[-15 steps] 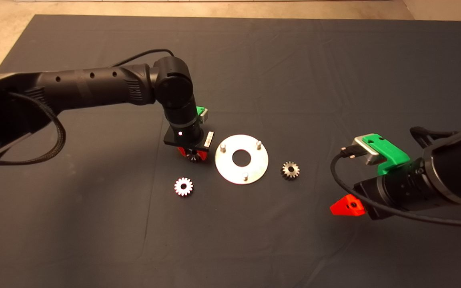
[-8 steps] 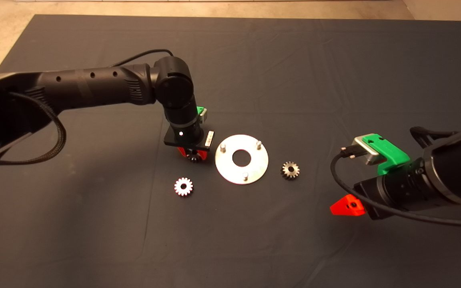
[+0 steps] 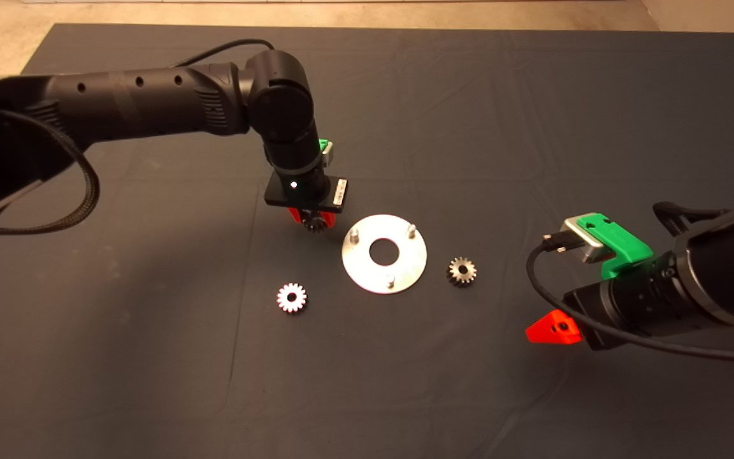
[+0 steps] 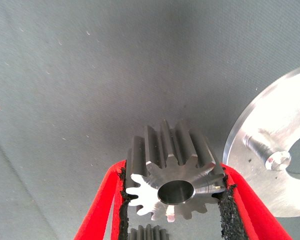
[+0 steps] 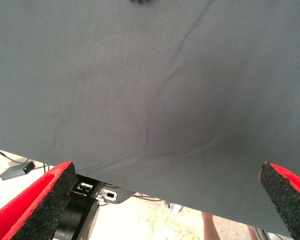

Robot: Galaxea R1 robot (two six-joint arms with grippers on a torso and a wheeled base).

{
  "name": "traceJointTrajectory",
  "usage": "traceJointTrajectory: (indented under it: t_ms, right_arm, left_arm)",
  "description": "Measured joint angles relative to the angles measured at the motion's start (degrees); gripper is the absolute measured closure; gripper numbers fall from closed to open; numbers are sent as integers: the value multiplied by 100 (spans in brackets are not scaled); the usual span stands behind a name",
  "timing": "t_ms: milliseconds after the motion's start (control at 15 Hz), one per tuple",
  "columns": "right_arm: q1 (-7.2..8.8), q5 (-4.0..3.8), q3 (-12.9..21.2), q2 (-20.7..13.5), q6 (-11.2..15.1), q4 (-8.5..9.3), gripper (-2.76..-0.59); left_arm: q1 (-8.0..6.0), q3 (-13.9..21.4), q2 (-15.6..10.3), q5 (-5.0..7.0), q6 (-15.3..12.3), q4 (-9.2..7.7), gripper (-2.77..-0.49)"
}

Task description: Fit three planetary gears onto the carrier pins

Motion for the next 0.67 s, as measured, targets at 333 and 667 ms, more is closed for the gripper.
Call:
traceJointTrajectory:
  t_ms: [333,667]
  right_arm:
    - [0,0,0,0,-1,0,-275]
    - [0,0,0,0,-2,2,-275]
  left_arm:
    - [-4,7,52,45,-432,0,-94]
    - [-4,18,264,33,-522,-105,-94]
